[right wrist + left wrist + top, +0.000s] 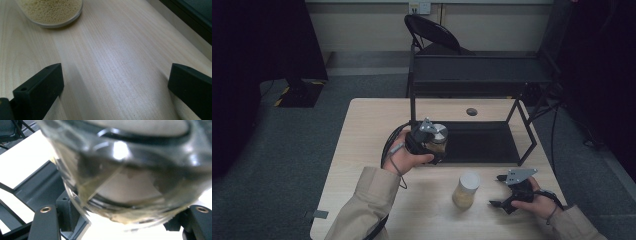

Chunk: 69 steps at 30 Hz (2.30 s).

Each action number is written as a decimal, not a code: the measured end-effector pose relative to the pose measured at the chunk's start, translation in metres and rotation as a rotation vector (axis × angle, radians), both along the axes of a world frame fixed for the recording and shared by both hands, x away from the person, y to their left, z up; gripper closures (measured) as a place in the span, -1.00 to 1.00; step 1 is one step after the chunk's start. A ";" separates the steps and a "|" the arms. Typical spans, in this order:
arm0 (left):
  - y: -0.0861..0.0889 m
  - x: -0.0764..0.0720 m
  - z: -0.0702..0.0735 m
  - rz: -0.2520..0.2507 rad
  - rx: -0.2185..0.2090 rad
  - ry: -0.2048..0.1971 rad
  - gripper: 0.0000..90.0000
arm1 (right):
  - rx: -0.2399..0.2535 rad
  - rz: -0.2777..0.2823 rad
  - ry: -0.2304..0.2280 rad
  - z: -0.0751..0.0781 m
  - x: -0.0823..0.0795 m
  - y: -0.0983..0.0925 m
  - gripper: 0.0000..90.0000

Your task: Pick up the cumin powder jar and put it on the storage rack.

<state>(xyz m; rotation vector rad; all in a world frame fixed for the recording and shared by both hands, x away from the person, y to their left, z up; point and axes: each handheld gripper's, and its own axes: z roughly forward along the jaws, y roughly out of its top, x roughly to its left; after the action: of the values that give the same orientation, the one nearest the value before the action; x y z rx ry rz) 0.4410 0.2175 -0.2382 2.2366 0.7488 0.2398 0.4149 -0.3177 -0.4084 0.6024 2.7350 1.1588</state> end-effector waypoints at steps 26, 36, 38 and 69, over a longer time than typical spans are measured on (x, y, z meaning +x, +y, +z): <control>-0.020 0.028 0.085 -0.014 0.015 -0.032 -0.31 | -0.001 0.000 0.001 0.000 0.000 0.000 -1.00; -0.027 0.039 0.119 -0.014 0.032 -0.037 -0.31 | -0.001 0.000 0.001 0.000 0.000 0.000 -1.00; -0.028 0.041 0.125 -0.014 0.036 -0.039 -0.31 | -0.001 0.000 0.001 0.000 0.000 0.000 -1.00; -0.048 0.069 0.184 0.073 0.022 -0.064 -0.31 | -0.002 -0.006 0.002 0.000 -0.002 0.000 -1.00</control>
<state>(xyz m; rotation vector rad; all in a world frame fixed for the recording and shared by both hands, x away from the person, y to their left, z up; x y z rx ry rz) 0.5104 0.1698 -0.0538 2.2139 0.7970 0.3555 0.4132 -0.3175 -0.4080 0.6120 2.7339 1.1553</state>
